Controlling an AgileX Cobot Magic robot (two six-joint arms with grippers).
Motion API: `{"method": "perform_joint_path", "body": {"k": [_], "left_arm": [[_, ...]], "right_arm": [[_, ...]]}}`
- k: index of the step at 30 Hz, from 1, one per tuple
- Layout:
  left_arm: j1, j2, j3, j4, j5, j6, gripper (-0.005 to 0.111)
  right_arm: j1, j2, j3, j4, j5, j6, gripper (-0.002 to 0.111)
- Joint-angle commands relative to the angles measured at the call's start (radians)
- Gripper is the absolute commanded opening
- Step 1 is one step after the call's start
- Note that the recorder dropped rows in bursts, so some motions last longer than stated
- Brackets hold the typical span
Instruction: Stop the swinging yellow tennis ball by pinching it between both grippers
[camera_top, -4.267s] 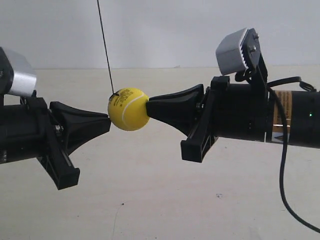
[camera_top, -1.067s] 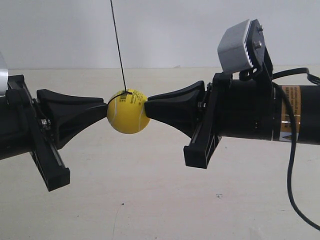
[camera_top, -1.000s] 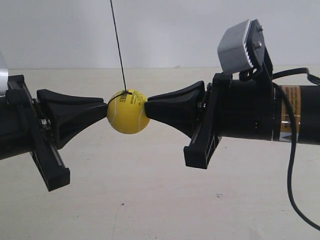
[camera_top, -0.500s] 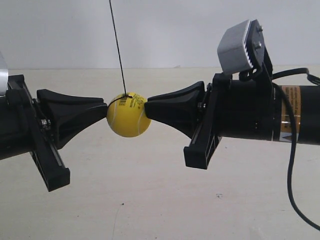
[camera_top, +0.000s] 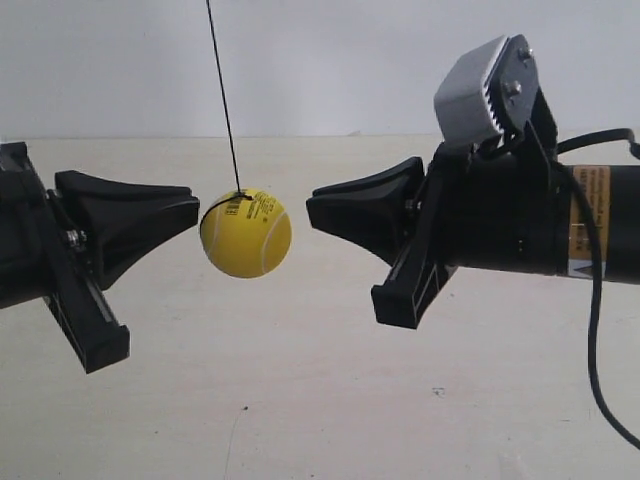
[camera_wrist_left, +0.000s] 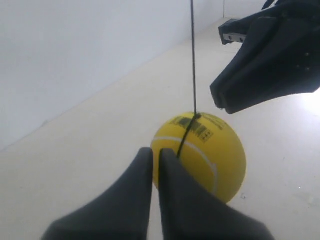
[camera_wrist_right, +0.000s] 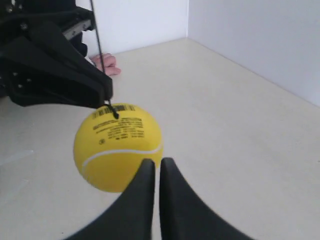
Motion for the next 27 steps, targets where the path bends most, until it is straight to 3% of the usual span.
{"method": "perform_joint_path", "body": {"k": [1, 14, 22, 27], "left_arm": [[-0.010, -0.041, 0.014, -0.027, 0.036, -0.004, 0.005], [-0.010, -0.041, 0.053, -0.034, 0.059, -0.014, 0.005], [-0.010, -0.024, 0.055, -0.012, -0.056, -0.014, 0.005], [-0.010, 0.050, 0.055, -0.011, -0.081, -0.011, 0.005]], "right_arm": [[0.000, -0.058, -0.005, -0.003, 0.057, 0.028, 0.000], [0.000, -0.023, -0.005, -0.116, -0.006, 0.149, 0.000], [0.000, 0.044, -0.005, -0.083, -0.136, 0.077, 0.000], [0.000, 0.044, -0.005, -0.078, -0.117, 0.075, 0.000]]}}
